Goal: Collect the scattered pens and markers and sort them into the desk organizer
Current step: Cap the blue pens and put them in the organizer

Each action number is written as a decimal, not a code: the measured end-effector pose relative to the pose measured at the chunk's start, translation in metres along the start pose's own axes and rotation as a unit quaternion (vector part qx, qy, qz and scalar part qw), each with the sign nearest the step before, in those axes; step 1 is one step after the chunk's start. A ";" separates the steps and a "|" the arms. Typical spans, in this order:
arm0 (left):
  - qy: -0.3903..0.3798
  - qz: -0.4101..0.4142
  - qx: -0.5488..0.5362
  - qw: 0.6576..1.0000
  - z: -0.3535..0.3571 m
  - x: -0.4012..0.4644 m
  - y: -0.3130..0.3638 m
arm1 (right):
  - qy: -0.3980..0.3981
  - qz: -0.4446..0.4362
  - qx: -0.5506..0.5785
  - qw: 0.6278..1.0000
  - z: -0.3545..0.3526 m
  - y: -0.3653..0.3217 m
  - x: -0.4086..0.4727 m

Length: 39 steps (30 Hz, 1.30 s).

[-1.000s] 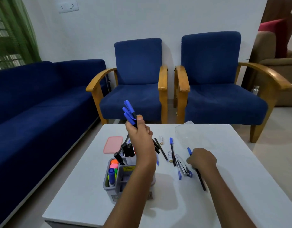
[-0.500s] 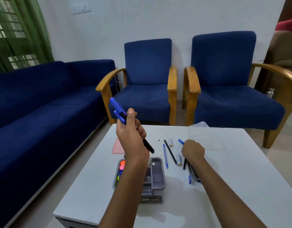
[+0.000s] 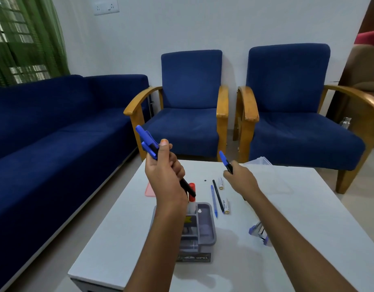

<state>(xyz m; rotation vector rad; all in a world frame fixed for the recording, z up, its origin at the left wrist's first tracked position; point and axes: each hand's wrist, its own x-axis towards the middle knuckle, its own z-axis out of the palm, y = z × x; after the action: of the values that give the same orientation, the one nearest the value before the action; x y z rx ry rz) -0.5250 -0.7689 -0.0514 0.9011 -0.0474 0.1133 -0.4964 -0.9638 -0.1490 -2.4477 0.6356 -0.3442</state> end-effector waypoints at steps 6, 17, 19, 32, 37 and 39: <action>-0.001 0.018 -0.007 1.000 -0.005 0.007 0.009 | -0.218 -0.172 -0.169 0.946 -0.005 -0.006 -0.001; 0.011 0.027 -0.018 0.999 -0.012 0.015 0.013 | -0.242 -0.265 -0.283 0.889 0.010 0.002 -0.004; 0.011 0.029 -0.022 0.999 -0.011 0.015 0.015 | -0.239 -0.290 -0.300 0.877 0.012 0.004 -0.005; 0.021 0.044 -0.037 0.998 -0.020 0.018 0.020 | -0.162 -0.340 -0.260 0.889 0.019 0.014 -0.016; 0.021 0.046 -0.040 0.998 -0.020 0.018 0.021 | -0.190 -0.336 -0.245 0.889 0.022 0.006 -0.013; 0.019 0.051 -0.041 0.998 -0.022 0.020 0.022 | -0.200 -0.334 -0.262 0.883 0.024 0.006 -0.011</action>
<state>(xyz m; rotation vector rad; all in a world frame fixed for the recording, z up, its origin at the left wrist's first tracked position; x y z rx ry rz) -0.5077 -0.7363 -0.0460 0.8140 -0.0622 0.2218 -0.4991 -0.9507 -0.1725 -3.0749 -0.3720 0.1088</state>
